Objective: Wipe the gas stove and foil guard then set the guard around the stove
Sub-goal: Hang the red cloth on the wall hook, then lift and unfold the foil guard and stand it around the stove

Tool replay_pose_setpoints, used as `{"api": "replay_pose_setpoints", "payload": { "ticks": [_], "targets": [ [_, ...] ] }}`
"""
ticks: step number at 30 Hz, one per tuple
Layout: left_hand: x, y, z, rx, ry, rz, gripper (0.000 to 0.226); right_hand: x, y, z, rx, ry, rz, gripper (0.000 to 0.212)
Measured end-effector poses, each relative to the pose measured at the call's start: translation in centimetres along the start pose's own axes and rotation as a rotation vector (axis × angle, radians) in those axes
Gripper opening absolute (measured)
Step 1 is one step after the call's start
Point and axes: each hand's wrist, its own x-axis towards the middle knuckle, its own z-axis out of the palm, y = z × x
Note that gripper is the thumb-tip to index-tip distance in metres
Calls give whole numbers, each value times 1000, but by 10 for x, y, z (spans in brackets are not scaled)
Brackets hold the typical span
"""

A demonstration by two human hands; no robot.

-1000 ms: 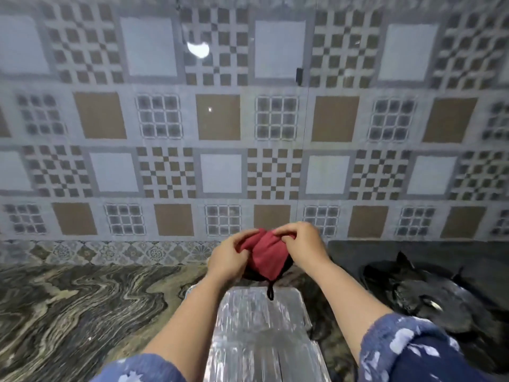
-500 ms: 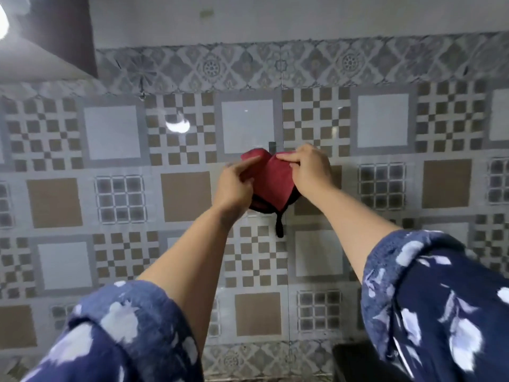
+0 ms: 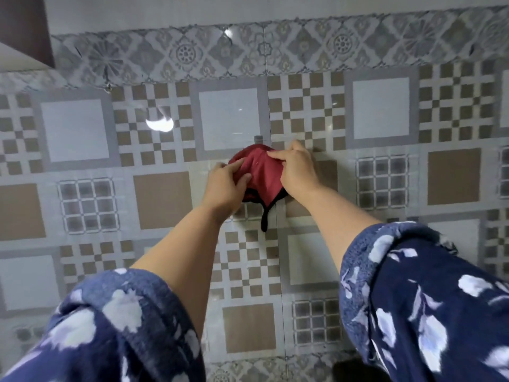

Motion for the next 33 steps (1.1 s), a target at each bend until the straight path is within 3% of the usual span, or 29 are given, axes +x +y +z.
{"api": "replay_pose_setpoints", "payload": {
  "ticks": [3,7,8,10,14,17,25,33],
  "targets": [
    [-16,3,2,-98,-52,-54,41,-17,3,4,-29,-47,6,52],
    [-47,3,-5,10,-94,-50,47,-49,4,5,0,-15,23,17],
    [-56,4,-10,39,-116,-58,47,-57,6,4,-60,18,29,17],
    [-75,7,-22,91,-164,-86,45,-74,13,6,-149,38,78,45],
    [-125,14,-47,190,-306,-136,37,-130,-11,1,-474,-153,230,38],
    [-178,13,-69,205,-435,-211,35,-185,-32,1,-654,-399,191,54],
    [-352,-17,-125,212,-646,-402,34,-354,-59,22,-547,-833,272,28],
    [-506,-62,-158,245,-821,-745,35,-488,-70,69,-400,-1191,265,33]
  ]
}}
